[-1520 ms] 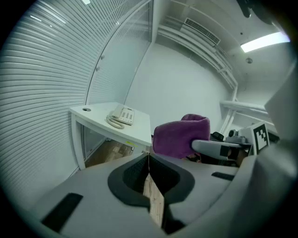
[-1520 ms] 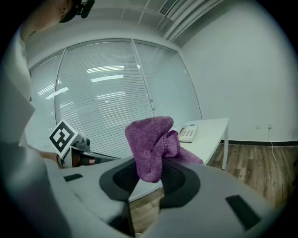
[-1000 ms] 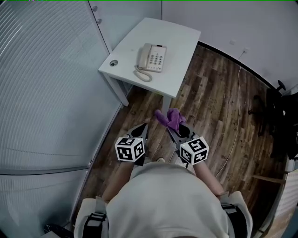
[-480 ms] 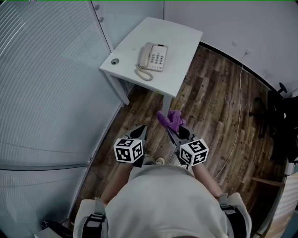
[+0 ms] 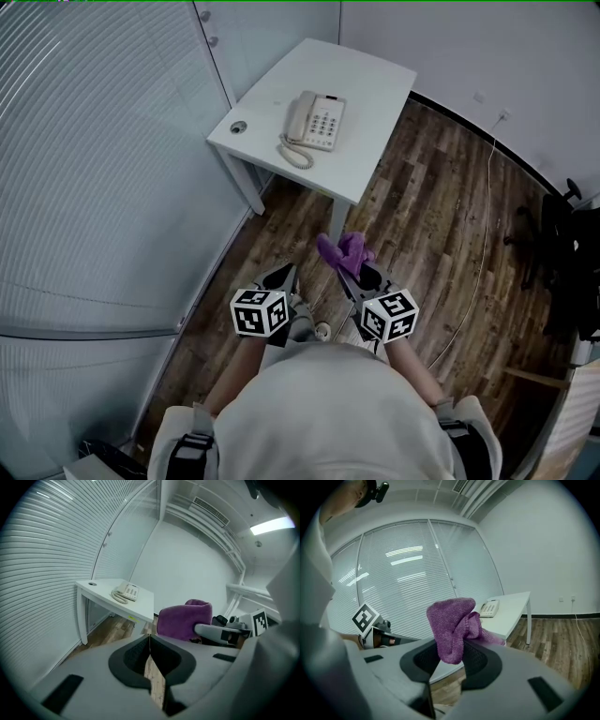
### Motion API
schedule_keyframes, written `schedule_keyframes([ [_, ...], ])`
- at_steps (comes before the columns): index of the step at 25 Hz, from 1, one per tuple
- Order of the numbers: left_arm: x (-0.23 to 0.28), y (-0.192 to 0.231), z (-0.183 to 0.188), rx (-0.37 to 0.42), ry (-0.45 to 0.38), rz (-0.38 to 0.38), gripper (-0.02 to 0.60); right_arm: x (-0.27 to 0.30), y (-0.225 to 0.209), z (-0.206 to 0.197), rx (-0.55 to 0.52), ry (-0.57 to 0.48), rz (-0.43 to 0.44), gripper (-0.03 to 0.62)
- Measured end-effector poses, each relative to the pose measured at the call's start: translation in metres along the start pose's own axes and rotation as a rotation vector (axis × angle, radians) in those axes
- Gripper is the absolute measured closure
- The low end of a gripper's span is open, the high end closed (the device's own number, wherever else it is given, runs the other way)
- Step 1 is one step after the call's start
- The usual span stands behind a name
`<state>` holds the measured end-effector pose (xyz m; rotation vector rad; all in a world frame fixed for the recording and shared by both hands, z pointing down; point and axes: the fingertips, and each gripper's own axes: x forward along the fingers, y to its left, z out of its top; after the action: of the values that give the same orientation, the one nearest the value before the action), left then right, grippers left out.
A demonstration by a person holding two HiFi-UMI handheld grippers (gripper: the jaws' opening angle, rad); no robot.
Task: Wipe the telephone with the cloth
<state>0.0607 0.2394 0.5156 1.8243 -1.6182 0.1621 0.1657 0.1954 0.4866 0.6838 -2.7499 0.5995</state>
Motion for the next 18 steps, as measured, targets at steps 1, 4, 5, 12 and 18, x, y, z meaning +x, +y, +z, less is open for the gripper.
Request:
schedule_keyframes([
  [1, 0.002, 0.001, 0.002, -0.001, 0.001, -0.001, 0.560, 0.002, -0.002, 0.001, 0.001, 0.000, -0.002, 0.468],
  [4, 0.013, 0.005, 0.007, 0.001, 0.005, -0.012, 0.560, 0.008, -0.010, 0.003, 0.007, -0.001, -0.020, 0.468],
  [5, 0.017, 0.007, 0.010, 0.004, 0.005, -0.017, 0.560, 0.010, -0.014, 0.004, 0.009, -0.002, -0.027, 0.469],
  [12, 0.050, 0.014, 0.040, 0.024, 0.001, -0.048, 0.560, 0.031, -0.039, 0.023, 0.006, -0.010, -0.060, 0.468],
  [18, 0.080, 0.032, 0.072, 0.029, -0.008, -0.063, 0.560, 0.062, -0.060, 0.047, -0.011, -0.019, -0.074, 0.468],
])
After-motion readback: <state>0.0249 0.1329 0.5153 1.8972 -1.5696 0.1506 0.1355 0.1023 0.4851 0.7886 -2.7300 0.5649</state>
